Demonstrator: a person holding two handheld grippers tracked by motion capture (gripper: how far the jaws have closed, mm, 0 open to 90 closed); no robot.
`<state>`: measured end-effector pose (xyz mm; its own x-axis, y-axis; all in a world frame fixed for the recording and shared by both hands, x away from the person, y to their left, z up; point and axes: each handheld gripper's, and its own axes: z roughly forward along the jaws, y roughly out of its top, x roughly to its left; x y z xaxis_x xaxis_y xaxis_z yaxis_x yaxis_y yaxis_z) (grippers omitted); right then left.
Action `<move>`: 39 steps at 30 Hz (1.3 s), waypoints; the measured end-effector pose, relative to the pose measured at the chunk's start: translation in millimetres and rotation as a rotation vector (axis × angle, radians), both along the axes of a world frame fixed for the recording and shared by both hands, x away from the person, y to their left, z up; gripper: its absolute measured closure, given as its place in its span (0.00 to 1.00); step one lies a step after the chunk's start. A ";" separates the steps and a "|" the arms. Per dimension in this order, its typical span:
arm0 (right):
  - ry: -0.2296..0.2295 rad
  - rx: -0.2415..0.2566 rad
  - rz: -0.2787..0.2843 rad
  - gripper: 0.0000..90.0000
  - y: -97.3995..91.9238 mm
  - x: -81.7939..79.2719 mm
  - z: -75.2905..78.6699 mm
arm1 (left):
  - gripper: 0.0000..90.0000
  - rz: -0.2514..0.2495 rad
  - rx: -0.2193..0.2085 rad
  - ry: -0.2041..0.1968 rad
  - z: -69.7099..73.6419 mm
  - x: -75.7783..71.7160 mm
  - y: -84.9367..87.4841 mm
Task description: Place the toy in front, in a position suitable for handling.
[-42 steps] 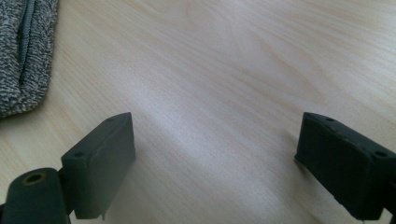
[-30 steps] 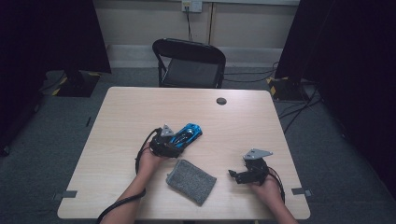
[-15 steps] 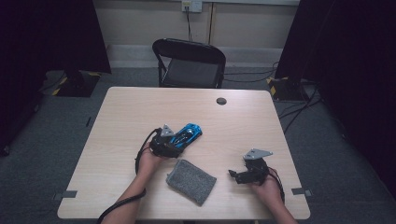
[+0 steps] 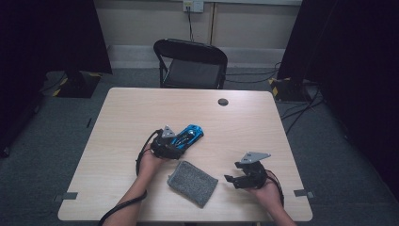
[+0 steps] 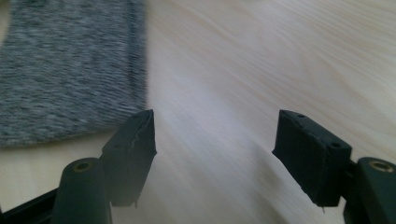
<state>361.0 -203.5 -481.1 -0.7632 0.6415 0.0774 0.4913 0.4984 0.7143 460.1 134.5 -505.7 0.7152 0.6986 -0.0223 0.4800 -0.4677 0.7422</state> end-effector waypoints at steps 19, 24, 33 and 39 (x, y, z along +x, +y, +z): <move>0.055 0.065 0.220 0.50 66.8 -27.3 10.9 | 0.27 0.007 -0.008 -0.001 -0.3 -0.2 -0.6; 0.075 0.055 0.250 0.51 76.2 -27.8 5.5 | 0.27 0.002 -0.002 0.000 -0.1 -0.1 -0.1; 0.068 -0.015 0.278 0.51 82.8 -23.6 -4.2 | 0.27 0.000 0.000 0.000 0.0 0.0 0.0; 0.079 -0.013 0.240 0.53 69.3 -11.9 -4.0 | 0.27 0.001 -0.001 0.000 0.0 0.0 0.0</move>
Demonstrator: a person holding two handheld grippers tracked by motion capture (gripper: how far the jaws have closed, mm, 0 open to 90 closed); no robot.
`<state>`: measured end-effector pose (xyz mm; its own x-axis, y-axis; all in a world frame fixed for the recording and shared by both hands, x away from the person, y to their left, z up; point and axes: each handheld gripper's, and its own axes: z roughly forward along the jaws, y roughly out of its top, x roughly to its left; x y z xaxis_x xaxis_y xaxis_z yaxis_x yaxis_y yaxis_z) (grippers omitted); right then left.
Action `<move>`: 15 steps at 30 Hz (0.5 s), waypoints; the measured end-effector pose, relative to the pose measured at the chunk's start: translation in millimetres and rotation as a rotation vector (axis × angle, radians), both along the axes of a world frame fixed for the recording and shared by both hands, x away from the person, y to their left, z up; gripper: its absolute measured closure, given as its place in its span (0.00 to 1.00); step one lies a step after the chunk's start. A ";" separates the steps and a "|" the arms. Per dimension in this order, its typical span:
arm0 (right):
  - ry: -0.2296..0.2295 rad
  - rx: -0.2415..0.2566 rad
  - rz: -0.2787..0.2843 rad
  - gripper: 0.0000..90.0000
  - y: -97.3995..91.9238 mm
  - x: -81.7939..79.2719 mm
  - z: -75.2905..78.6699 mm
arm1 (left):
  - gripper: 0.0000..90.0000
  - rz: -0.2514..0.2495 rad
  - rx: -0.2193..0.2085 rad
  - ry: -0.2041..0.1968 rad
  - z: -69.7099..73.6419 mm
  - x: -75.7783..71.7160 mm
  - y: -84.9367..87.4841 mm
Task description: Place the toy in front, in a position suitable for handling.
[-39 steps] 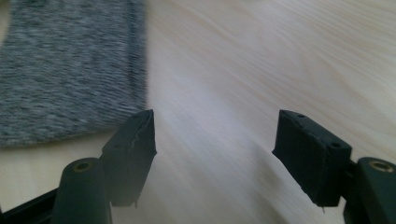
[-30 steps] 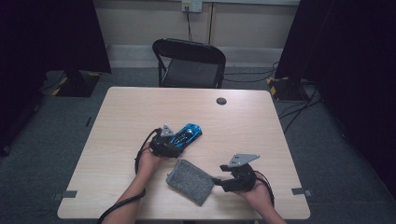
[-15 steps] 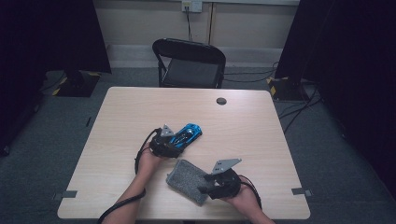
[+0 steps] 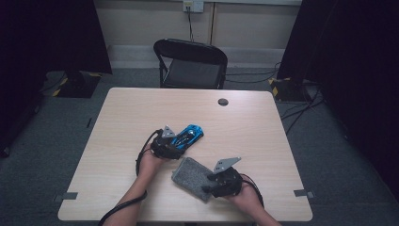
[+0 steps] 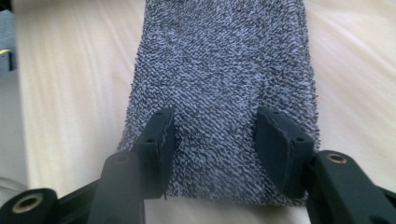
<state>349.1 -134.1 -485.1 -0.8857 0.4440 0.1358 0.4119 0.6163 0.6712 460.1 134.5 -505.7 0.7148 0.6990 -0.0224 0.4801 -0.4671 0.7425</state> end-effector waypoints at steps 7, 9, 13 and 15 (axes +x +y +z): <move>0.030 0.009 -0.105 0.42 -12.8 7.8 5.3 | 0.27 0.000 0.001 0.000 0.0 0.0 0.1; 0.003 -0.013 -0.114 0.40 -8.5 3.8 6.2 | 0.27 0.000 0.001 0.000 0.0 0.0 0.0; -0.040 -0.044 -0.139 0.38 -2.3 1.9 3.0 | 0.27 0.000 0.001 0.000 0.0 0.0 0.0; -0.040 -0.042 -0.149 0.38 -2.5 3.8 1.1 | 0.27 0.000 0.001 0.000 0.0 0.0 0.0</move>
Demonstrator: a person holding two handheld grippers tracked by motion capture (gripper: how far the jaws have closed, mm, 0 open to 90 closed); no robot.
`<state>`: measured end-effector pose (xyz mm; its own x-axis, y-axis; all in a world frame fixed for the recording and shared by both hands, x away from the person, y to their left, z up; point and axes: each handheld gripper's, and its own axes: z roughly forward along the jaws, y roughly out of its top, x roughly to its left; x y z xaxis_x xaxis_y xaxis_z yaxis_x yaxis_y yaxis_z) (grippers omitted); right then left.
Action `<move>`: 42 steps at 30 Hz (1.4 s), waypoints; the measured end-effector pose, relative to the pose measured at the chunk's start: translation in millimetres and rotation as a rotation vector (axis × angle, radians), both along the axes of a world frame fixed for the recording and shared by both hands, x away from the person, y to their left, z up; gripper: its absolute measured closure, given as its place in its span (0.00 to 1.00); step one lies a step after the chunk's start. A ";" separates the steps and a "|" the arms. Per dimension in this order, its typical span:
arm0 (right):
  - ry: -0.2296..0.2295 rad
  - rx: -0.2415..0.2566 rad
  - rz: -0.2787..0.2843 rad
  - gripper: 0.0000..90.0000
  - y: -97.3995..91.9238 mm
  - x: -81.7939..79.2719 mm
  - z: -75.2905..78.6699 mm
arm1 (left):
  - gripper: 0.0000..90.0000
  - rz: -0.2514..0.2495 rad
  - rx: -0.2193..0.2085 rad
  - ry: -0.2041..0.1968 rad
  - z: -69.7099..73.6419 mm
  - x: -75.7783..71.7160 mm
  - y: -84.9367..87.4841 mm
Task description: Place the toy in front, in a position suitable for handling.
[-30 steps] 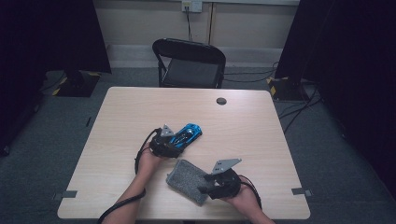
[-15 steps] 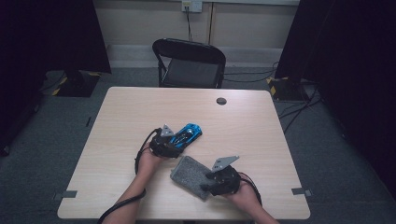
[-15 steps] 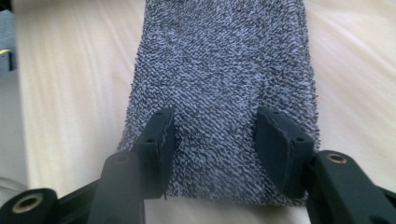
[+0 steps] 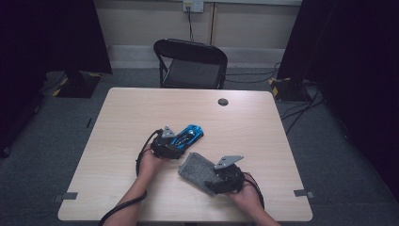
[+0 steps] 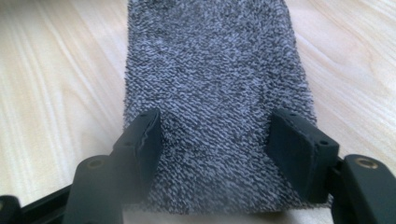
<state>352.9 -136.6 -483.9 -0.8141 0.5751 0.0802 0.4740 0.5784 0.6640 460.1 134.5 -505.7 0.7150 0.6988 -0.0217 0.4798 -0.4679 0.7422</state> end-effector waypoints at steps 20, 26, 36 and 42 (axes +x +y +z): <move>-0.043 -0.041 -0.030 0.68 0.4 -2.8 -3.0 | 0.27 0.000 0.000 0.000 -0.1 -0.1 0.0; -0.037 -0.065 -0.017 0.79 1.8 -2.2 -0.5 | 0.27 0.000 0.000 -0.001 -0.1 -0.1 0.0; 0.026 -0.035 -0.011 0.85 -3.7 5.6 2.3 | 0.27 0.000 0.000 -0.001 -0.1 -0.1 0.0; 0.042 -0.022 -0.010 0.86 -11.5 7.6 6.8 | 0.27 0.002 0.000 -0.002 0.0 -0.2 0.0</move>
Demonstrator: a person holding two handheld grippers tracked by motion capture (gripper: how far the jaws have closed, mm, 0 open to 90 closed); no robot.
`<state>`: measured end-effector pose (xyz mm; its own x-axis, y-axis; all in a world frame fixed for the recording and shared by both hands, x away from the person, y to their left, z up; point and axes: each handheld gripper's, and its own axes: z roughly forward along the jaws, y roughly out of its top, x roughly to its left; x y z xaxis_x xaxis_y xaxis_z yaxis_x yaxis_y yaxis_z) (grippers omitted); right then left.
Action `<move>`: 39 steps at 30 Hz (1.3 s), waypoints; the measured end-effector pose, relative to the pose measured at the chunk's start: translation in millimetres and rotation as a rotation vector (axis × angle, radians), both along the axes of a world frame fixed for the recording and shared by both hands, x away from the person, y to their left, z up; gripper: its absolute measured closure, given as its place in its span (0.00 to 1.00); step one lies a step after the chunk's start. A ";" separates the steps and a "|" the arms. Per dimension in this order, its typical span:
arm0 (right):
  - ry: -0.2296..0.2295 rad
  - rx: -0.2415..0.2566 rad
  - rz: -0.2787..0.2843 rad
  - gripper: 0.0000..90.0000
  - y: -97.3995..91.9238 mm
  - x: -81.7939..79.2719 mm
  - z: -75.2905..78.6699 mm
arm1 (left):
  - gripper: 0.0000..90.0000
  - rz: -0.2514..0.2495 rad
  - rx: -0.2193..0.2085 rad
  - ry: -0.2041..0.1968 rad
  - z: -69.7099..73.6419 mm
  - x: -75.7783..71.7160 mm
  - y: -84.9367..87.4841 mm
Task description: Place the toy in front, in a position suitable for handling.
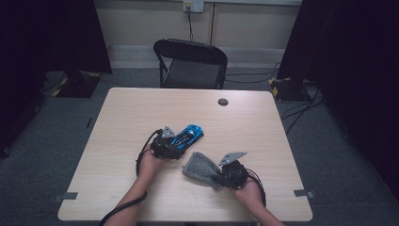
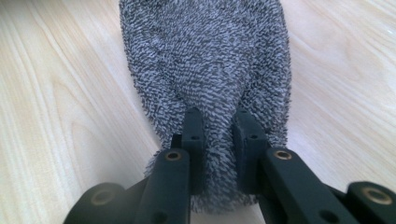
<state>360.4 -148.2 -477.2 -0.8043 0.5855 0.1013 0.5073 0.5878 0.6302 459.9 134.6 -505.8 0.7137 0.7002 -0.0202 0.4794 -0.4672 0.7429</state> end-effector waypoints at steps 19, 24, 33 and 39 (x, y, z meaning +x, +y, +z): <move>-0.045 0.106 -0.104 0.86 -14.8 48.1 52.8 | 0.27 -0.002 -0.001 0.001 0.0 0.0 0.0; -0.050 0.090 -0.099 0.86 5.4 63.1 52.7 | 0.27 -0.001 -0.001 0.001 -0.1 0.0 0.0; -0.052 0.030 -0.027 0.86 52.3 85.1 46.4 | 0.27 -0.001 -0.001 0.001 0.0 -0.1 0.0; -0.045 -0.045 0.072 0.86 84.5 88.0 42.4 | 0.27 0.002 -0.002 0.001 -0.1 -0.2 0.0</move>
<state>448.4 -63.7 -434.7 -0.8475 0.5294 0.0387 0.4345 0.6499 0.6236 459.7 134.5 -505.8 0.7126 0.7012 -0.0220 0.4807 -0.4651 0.7434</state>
